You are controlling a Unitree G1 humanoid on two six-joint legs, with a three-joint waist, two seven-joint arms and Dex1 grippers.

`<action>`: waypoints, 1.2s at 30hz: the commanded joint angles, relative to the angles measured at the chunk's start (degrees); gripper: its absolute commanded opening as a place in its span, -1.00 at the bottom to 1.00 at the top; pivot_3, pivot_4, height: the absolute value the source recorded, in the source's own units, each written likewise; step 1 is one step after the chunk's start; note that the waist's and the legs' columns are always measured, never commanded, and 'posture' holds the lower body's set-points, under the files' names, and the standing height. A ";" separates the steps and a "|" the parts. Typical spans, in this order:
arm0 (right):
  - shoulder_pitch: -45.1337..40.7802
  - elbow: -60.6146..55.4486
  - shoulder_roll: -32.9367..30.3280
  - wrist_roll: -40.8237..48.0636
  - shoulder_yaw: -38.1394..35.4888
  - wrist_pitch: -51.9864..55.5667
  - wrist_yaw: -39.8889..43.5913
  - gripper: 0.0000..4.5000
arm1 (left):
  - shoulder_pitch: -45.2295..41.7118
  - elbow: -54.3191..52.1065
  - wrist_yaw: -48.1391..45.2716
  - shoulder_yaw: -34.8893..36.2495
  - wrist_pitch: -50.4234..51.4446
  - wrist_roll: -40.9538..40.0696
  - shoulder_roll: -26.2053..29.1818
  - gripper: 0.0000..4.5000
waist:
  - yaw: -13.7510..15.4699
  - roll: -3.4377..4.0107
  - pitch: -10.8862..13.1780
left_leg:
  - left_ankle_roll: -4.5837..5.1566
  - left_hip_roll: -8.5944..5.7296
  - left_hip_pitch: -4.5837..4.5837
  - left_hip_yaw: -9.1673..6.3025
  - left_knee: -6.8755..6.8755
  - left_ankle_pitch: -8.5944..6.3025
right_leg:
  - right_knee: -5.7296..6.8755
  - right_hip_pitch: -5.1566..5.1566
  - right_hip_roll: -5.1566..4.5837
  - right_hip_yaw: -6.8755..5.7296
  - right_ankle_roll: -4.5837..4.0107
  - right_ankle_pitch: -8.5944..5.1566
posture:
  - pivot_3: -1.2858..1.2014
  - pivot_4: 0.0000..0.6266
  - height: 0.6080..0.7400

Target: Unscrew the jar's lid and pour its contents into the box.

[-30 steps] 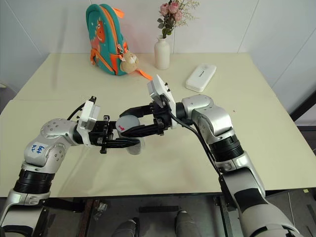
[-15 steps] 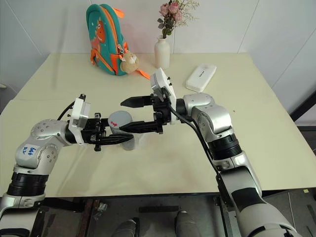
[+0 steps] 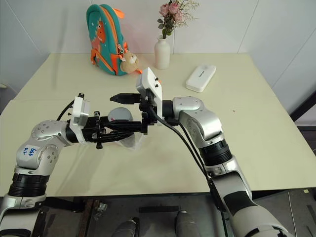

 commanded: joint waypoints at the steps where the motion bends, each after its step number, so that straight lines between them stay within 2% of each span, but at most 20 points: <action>1: -1.63 0.74 1.37 -1.46 -0.42 -2.63 -1.88 0.99 | -1.22 -1.35 0.22 1.00 -0.55 -0.26 -0.15 -0.12 | -0.01 0.00 0.00 | 0.00 0.00 0.00 0.00 0.00 0.00 | 0.01 0.00 0.00 0.00 0.00 0.00 | 0.03 -0.52 1.00; 10: -2.03 4.35 1.39 -4.67 -1.32 -7.15 -2.37 0.99 | -1.50 -1.86 0.11 1.16 -0.03 -0.88 0.24 -0.12 | -0.01 0.00 0.00 | 0.00 0.00 -0.01 0.00 -0.01 0.01 | 0.01 -0.02 0.00 0.00 0.00 0.00 | 0.03 -0.52 1.00; 18: -1.35 8.05 -6.93 -3.98 -5.33 -11.75 2.48 0.99 | -1.14 -2.41 0.54 1.72 0.45 -1.38 0.50 -0.12 | 0.06 0.00 0.00 | 0.00 0.00 -0.02 0.00 0.00 0.01 | 0.02 -0.04 0.00 0.00 0.00 0.00 | 0.03 -0.52 1.00; 26: -1.48 10.57 -12.31 -0.73 -8.27 -9.69 7.96 0.99 | -0.67 -2.64 0.50 2.19 0.60 -1.30 0.43 -0.12 | -0.34 0.03 0.02 | 0.00 -0.01 -0.02 0.01 -0.02 0.01 | 0.01 -0.04 0.00 0.02 -0.01 -0.01 | 0.03 -0.52 1.00; 30: -1.83 8.68 -12.15 2.64 -9.34 -4.99 9.72 0.99 | -0.87 -2.29 0.36 2.25 0.40 -1.02 0.38 -0.12 | -0.53 0.06 0.04 | 0.02 0.00 -0.01 0.02 -0.03 0.02 | 0.08 -0.08 0.02 0.05 -0.01 -0.01 | 0.03 -0.52 1.00; 36: 0.17 -1.39 -7.38 8.42 -7.46 3.38 6.71 0.99 | -1.60 -1.60 0.66 1.87 -0.05 -0.40 -0.04 -0.12 | -0.23 0.07 0.04 | 0.01 0.00 -0.02 0.01 -0.01 0.02 | 0.10 -0.10 0.02 0.05 -0.01 -0.01 | 0.03 -0.52 1.00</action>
